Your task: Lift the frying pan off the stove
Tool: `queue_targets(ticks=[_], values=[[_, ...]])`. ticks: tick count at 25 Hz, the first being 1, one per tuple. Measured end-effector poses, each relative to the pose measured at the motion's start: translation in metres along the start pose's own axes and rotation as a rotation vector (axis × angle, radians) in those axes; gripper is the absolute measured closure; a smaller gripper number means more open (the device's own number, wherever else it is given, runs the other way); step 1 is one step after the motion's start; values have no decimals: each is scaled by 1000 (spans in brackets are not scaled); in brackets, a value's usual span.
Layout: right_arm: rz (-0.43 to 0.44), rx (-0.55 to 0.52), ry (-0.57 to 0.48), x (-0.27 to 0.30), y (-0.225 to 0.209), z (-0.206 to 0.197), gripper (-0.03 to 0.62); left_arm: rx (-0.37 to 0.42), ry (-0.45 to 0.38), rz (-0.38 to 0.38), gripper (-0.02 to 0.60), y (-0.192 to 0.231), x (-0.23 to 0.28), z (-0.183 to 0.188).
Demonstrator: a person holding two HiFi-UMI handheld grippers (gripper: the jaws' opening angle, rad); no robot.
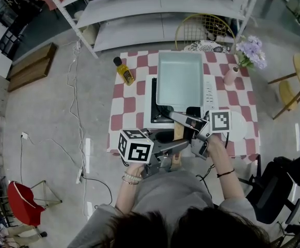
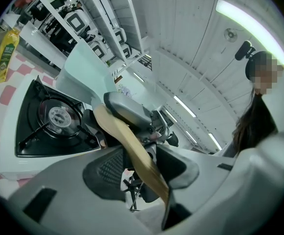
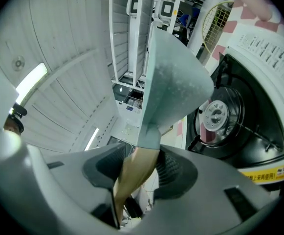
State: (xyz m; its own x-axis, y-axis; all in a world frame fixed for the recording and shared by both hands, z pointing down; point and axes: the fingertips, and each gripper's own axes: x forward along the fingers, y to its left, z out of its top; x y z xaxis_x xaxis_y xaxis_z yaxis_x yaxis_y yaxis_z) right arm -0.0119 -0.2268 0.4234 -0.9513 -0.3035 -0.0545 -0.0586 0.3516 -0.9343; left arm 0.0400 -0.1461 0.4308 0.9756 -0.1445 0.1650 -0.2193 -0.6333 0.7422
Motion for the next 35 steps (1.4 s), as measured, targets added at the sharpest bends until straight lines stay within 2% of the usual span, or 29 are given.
queue_targets(ticks=[35], values=[[9, -159, -111, -11, 69, 30, 399, 180, -4, -105, 373, -50, -8, 39]])
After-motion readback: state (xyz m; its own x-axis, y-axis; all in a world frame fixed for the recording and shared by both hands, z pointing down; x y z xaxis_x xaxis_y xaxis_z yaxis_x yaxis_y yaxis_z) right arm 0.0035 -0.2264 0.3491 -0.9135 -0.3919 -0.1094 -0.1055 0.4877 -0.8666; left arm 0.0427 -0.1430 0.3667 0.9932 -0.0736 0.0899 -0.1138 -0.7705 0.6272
